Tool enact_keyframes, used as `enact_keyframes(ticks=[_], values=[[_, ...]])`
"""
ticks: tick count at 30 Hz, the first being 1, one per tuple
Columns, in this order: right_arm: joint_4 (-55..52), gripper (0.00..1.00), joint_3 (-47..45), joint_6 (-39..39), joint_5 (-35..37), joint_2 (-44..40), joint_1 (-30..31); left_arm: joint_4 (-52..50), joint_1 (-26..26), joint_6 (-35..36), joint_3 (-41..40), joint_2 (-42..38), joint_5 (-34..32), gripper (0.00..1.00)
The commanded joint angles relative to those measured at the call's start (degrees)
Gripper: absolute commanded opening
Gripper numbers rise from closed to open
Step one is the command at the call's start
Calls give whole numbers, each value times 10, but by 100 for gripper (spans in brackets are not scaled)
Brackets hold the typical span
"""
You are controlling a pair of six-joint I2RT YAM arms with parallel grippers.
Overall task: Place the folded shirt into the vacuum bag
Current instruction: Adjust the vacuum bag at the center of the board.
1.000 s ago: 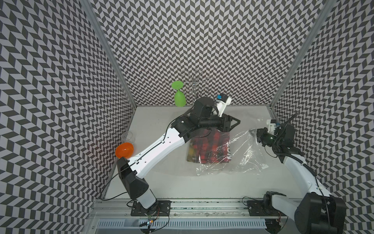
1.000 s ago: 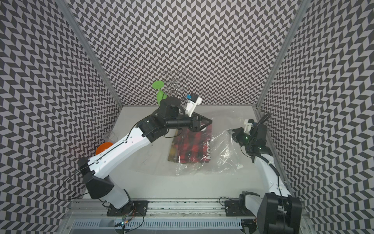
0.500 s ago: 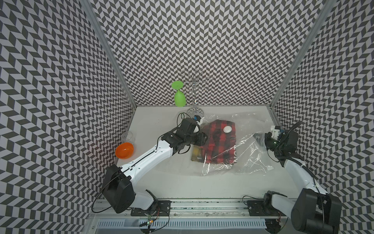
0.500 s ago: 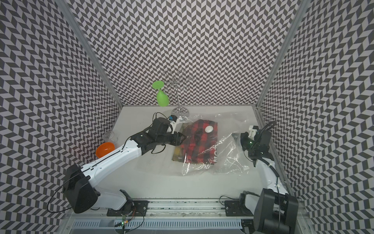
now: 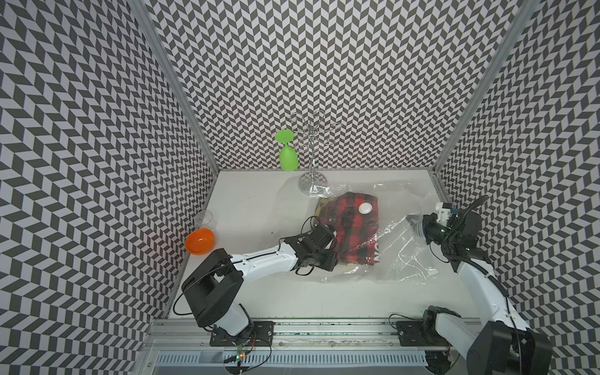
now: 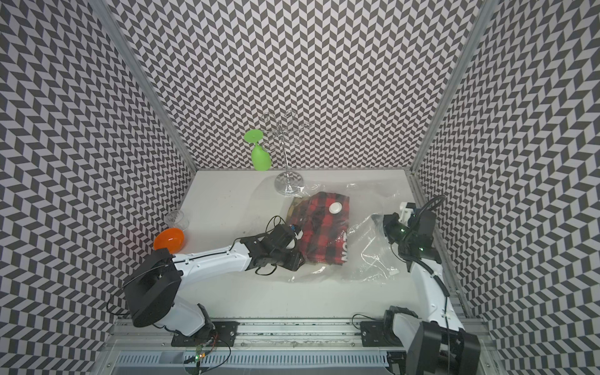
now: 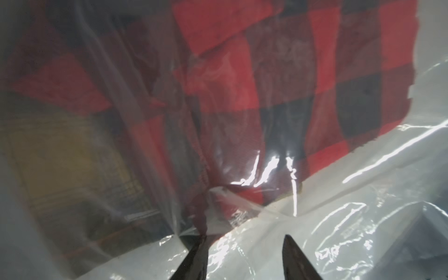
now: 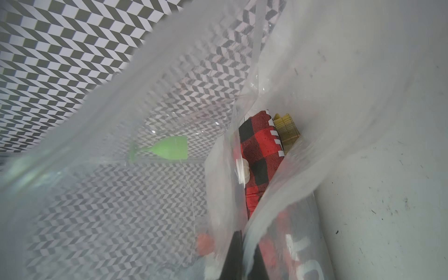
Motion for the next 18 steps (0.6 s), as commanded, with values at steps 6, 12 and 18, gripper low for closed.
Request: enact_keyframes(ticks=[6,12,18], values=[[-131,0,-27,-40,65,-98,-3,70,42,-1,48,98,-3,51],[-141,0,-54,-19,50,-130,-4,56,61,18,128,170,-4,50],[-116,0,-114,20,27,-156,1,22,98,15,182,212,-44,50]])
